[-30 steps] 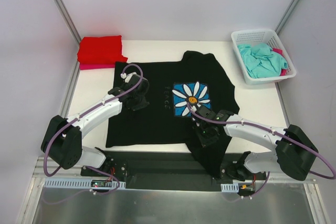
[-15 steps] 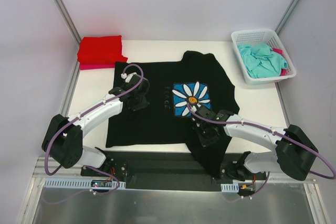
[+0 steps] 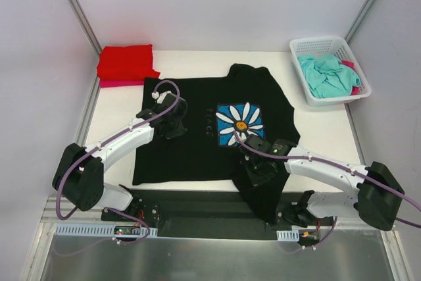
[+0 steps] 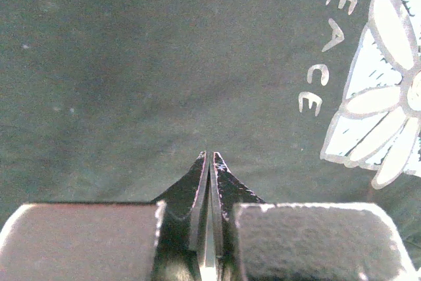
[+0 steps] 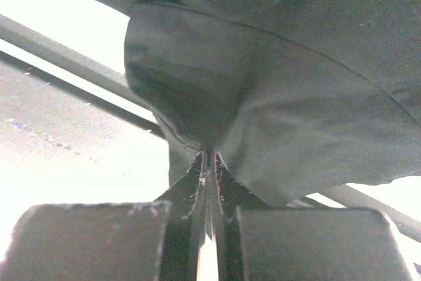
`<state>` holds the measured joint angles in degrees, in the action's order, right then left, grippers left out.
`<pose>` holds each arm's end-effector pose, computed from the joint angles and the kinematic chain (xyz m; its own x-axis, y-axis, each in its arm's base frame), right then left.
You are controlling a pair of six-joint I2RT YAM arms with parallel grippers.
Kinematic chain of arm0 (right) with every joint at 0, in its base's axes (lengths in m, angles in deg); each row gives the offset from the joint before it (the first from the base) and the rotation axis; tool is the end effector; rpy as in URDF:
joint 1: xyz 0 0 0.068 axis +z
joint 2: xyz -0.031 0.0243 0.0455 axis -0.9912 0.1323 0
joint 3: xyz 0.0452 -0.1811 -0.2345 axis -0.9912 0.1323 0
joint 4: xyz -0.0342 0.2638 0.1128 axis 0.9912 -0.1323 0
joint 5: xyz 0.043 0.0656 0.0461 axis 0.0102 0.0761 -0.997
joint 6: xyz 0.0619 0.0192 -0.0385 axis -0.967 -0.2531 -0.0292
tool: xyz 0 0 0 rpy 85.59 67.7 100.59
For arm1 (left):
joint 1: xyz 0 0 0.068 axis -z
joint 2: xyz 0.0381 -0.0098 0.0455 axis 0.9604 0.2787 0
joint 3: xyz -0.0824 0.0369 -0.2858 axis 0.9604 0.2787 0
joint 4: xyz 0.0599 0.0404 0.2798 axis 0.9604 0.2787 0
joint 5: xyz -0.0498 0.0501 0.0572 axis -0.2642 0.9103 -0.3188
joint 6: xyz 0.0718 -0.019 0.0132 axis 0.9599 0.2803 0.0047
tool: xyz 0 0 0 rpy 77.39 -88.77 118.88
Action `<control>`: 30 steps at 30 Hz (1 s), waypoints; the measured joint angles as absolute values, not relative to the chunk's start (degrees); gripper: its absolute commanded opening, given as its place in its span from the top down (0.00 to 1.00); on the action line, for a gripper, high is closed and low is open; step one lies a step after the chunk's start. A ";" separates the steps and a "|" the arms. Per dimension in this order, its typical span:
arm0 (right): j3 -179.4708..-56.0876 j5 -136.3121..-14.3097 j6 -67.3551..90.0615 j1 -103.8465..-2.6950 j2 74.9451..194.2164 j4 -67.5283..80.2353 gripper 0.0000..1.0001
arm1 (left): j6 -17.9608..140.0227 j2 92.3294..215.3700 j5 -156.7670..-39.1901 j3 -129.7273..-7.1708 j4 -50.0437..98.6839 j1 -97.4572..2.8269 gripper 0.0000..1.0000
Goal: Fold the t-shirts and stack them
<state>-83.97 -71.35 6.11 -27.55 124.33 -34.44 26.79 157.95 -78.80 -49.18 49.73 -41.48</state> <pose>0.1344 0.1980 0.1791 -0.7034 -0.6369 -0.3154 -0.6968 0.7055 0.1292 0.2826 -0.1647 0.2268 -0.7532 -0.3565 -0.5527 -0.1693 0.9171 -0.3608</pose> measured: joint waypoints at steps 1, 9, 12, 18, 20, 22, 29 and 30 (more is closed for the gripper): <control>-84.45 -71.35 5.74 -27.09 123.74 -34.96 0.99 | 26.79 157.97 -78.80 -49.18 49.73 -41.48 1.00; -85.96 -71.64 1.70 -21.76 121.40 -36.01 0.99 | 26.79 158.78 -78.87 -49.95 49.71 -41.13 1.00; -85.96 -71.94 -0.55 -18.52 121.66 -35.60 0.99 | 26.79 158.82 -78.97 -50.30 49.71 -40.78 1.00; -86.74 -72.47 -4.53 -11.20 126.95 -32.86 0.99 | 26.79 158.82 -79.00 -50.47 49.71 -40.78 1.00; -87.16 -72.55 -5.45 -9.76 129.00 -31.62 0.84 | 26.79 158.82 -79.00 -50.47 49.73 -40.78 1.00; -87.86 -72.62 -6.48 -8.55 130.93 -30.70 0.71 | 26.79 158.82 -79.00 -50.47 49.73 -40.78 1.00; -94.09 -70.33 -6.89 -7.68 132.59 -31.97 0.48 | 26.79 158.82 -78.97 -50.47 49.73 -40.78 1.00; -95.53 -69.69 -6.78 -7.92 132.50 -32.60 0.48 | 26.79 158.82 -78.97 -50.47 49.73 -40.78 1.00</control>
